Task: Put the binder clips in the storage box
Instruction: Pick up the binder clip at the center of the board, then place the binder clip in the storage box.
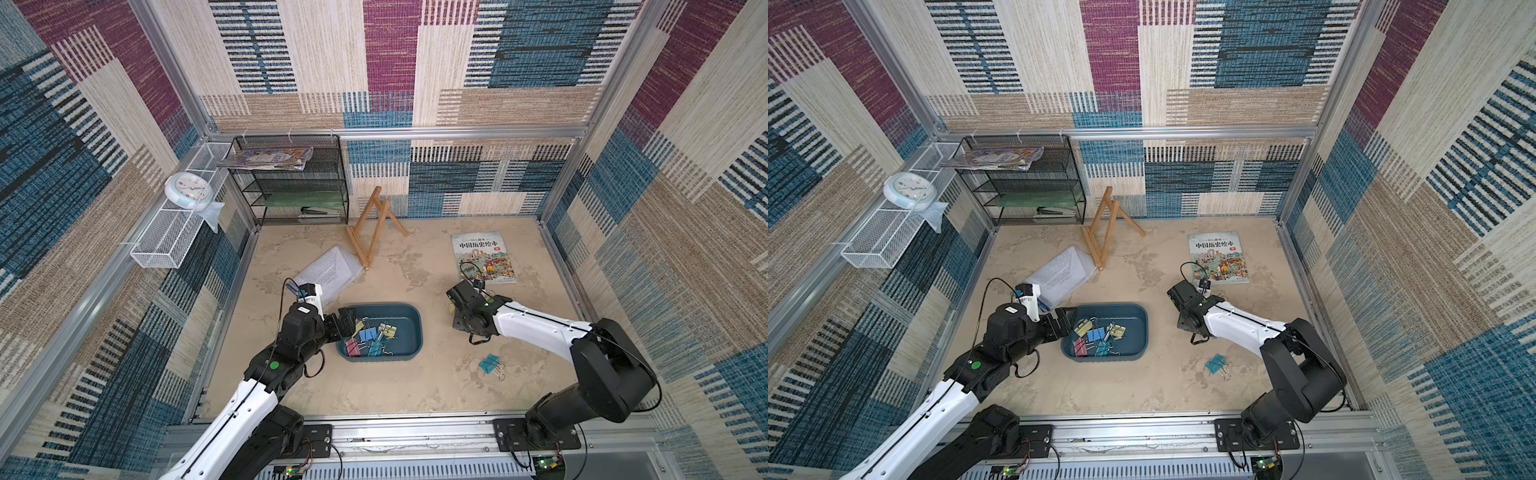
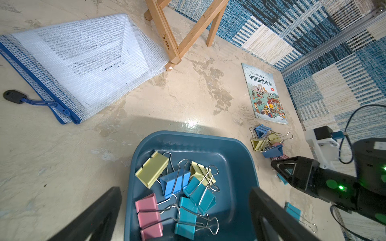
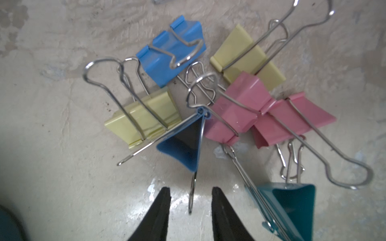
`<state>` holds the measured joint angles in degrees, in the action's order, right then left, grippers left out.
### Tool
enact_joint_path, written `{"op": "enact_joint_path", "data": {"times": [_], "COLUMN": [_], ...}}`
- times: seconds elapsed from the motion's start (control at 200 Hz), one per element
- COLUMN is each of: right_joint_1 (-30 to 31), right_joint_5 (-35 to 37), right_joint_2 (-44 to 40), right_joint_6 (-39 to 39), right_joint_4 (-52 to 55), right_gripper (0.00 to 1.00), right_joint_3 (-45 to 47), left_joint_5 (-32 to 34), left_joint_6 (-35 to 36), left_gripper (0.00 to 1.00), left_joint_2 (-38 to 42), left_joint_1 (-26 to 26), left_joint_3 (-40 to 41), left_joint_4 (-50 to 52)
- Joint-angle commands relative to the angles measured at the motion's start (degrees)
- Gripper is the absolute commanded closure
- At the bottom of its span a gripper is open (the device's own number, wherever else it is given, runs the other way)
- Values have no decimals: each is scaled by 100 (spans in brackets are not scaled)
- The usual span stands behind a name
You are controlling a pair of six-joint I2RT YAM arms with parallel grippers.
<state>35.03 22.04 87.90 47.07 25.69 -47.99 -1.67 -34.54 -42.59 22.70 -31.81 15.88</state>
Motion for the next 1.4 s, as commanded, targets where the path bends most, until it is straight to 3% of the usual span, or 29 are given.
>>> {"op": "enact_joint_path", "data": {"times": [0.0, 0.33, 0.641, 0.731, 0.901, 1.117, 1.202, 1.397], "right_joint_1": [4, 9, 13, 17, 17, 135, 444, 1418], "right_joint_5": [124, 134, -329, -849, -2518, -4619, -4816, -4551], "right_joint_2": [76, -112, -1396, -1908, -2782, -2936, -2684, -1479], "right_joint_6": [-171, -295, -383, -736, -1000, -576, -439, -422], "right_joint_4": [-207, -9, 279, 90, -715, -2000, -2229, -2264], "right_gripper": [71, 97, 100, 100, 100, 100, 100, 99], "right_joint_3": [24, 17, -155, -226, -131, 285, 327, -169], "left_joint_5": [36, 17, -66, -68, -96, -105, -97, 41], "left_joint_6": [14, -34, -109, -136, -140, -139, -118, -65], "left_gripper": [1, 1, 1, 1, 1, 1, 1, 1], "left_joint_2": [-21, -74, -193, -206, -241, -241, -232, -63], "left_joint_1": [-4, -2, -2, -2, -4, -3, -5, -2], "left_joint_3": [-9, 26, 8, 22, -17, -29, -61, -80], "left_joint_4": [-83, -176, -274, -321, -350, -362, -344, -287]}}
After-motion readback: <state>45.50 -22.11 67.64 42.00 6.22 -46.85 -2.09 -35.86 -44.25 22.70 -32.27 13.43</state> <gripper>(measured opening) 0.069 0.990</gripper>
